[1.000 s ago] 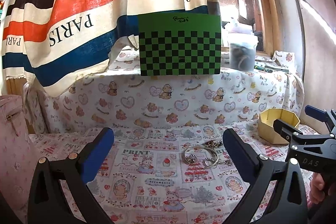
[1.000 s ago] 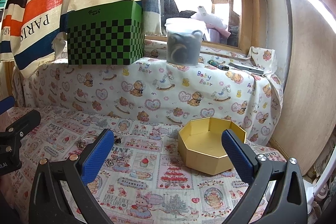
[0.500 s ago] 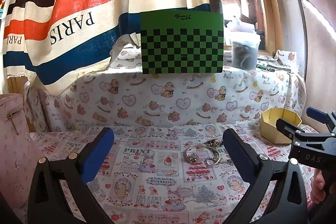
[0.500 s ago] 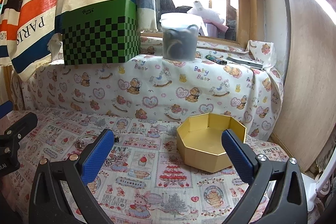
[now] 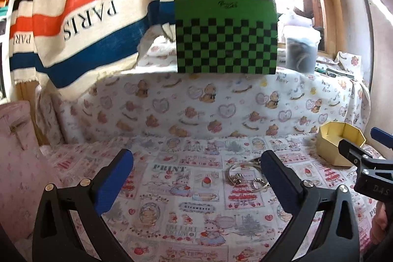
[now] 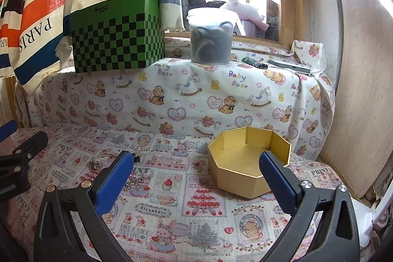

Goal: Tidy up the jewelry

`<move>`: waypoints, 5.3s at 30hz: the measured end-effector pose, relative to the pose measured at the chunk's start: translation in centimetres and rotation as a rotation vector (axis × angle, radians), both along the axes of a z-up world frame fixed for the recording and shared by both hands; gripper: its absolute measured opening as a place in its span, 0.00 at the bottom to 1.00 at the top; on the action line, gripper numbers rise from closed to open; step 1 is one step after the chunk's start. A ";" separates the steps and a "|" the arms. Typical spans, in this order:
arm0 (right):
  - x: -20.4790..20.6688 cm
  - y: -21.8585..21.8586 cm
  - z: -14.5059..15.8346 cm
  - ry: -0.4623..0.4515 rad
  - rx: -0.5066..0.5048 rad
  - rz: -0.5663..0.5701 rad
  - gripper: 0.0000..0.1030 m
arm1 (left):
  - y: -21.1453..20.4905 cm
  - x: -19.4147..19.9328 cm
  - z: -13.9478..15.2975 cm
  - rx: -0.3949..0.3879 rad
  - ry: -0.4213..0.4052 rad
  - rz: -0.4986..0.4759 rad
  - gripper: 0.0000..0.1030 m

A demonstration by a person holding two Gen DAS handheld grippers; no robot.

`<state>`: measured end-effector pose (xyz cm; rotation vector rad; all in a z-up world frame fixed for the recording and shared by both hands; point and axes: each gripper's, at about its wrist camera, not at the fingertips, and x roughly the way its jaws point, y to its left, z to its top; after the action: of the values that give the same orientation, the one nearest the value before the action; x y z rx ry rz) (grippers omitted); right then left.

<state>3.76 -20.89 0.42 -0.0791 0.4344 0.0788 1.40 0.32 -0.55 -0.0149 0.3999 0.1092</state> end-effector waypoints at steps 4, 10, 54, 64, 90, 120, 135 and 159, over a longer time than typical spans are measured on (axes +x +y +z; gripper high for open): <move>-0.1 0.1 0.1 -0.007 -0.009 -0.010 1.00 | 0.5 0.2 -0.1 -0.022 0.003 -0.007 1.00; -0.1 0.2 0.1 -0.005 -0.010 0.003 1.00 | 0.2 -0.1 0.0 -0.018 -0.013 -0.043 1.00; 2.0 -1.6 0.4 0.162 0.129 0.139 0.48 | 6.4 0.7 2.0 -0.131 -0.026 0.040 1.00; 5.6 3.3 -0.4 0.418 0.135 0.232 0.12 | 7.6 1.7 1.1 -0.152 0.037 0.096 1.00; 13.3 7.2 -5.4 0.613 0.212 0.170 0.09 | 8.6 3.4 -0.2 -0.226 0.125 0.065 1.00; 6.9 -3.7 0.2 0.282 0.317 0.081 0.09 | -5.4 13.1 -3.1 -0.083 0.594 -0.289 1.00; 7.8 -2.9 -1.2 0.369 0.314 0.116 0.10 | -3.6 13.3 -5.3 -0.114 0.574 -0.273 0.69; 7.3 -4.7 0.3 0.332 0.346 0.095 0.10 | -1.3 10.2 -0.8 -0.151 0.380 -0.224 0.64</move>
<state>11.09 -25.57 0.68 0.2576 0.7422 0.2611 11.57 -1.02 -1.37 -0.0992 0.7857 -0.1422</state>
